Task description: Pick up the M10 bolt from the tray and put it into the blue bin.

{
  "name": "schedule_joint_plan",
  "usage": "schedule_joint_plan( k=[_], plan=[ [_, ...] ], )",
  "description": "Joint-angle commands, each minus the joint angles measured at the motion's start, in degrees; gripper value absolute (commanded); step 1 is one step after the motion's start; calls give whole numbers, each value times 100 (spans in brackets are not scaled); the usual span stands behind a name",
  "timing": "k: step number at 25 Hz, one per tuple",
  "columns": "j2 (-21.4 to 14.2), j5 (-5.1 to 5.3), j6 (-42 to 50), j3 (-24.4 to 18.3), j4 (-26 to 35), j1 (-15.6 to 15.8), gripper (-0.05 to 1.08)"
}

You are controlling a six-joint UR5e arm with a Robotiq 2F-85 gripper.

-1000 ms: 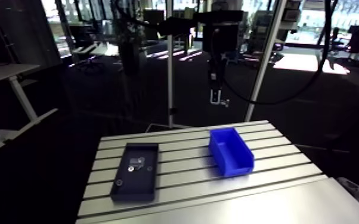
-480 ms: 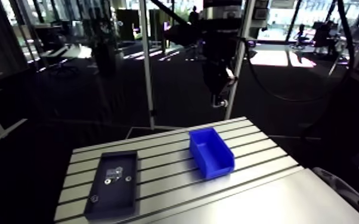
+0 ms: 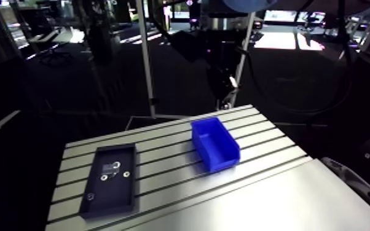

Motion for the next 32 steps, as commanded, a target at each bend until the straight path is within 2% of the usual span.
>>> schedule_joint_plan(
  k=[1, 3, 8, 23, 32],
  plan=[
    [154, 11, 100, 204, -91, -11, 105],
    [190, -7, 135, 318, -108, -2, 104],
    [357, -15, 126, 556, -636, -2, 104],
    [1104, -77, 337, 556, -1031, 24, 103],
    [1359, -94, 381, 538, -1172, 42, 102]
  ],
)
